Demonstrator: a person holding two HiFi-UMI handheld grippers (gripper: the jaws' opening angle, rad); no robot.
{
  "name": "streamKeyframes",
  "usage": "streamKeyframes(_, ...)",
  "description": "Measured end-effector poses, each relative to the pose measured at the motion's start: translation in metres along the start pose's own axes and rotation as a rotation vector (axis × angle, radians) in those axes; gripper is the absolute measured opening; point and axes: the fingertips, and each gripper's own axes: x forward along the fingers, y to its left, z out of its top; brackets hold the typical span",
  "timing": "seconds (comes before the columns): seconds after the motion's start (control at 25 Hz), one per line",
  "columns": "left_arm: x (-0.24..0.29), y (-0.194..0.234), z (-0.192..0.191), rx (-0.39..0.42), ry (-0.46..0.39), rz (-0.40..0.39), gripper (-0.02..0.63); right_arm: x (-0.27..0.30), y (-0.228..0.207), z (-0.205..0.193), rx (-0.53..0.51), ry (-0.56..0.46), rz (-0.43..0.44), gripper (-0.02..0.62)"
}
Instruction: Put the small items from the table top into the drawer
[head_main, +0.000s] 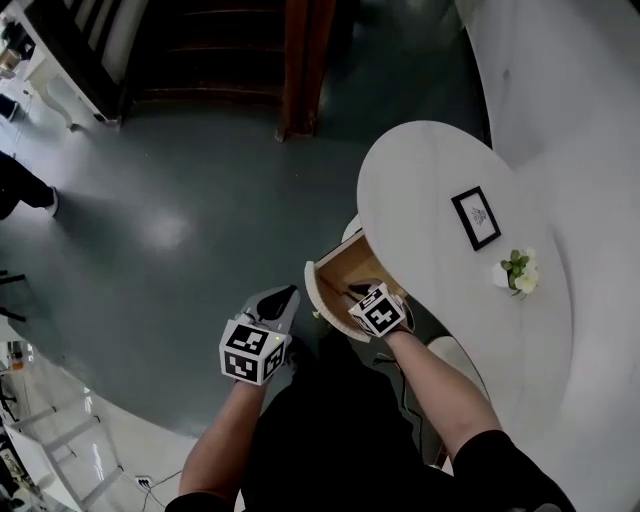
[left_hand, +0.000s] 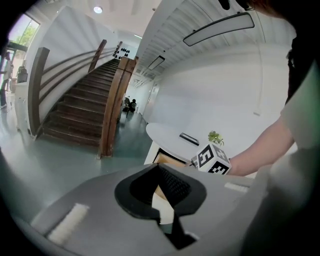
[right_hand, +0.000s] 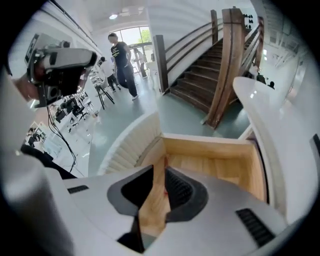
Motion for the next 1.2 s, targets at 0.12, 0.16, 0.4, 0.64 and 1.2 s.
streamKeyframes(0.12, -0.017, -0.009, 0.011, 0.013, -0.026, 0.006, 0.011, -0.025, 0.006, 0.011, 0.01, -0.059, -0.03, 0.072)
streamKeyframes(0.16, -0.023, -0.011, 0.015, 0.016, -0.035, 0.012, 0.011, -0.033, 0.008, 0.016, 0.009, -0.079, -0.043, 0.072)
streamKeyframes(0.4, -0.047, -0.029, 0.025, 0.031, -0.056, 0.051, 0.011, -0.085, 0.021, 0.034, 0.025, -0.206, -0.056, 0.052)
streamKeyframes(0.64, -0.064, -0.07, 0.036, 0.041, -0.085, 0.099, 0.011, -0.155, 0.037, 0.023, 0.117, -0.387, -0.023, 0.021)
streamKeyframes(1.2, -0.108, -0.154, 0.056, 0.101, -0.173, 0.207, 0.011, -0.296, 0.047, -0.016, 0.171, -0.695, 0.009, 0.012)
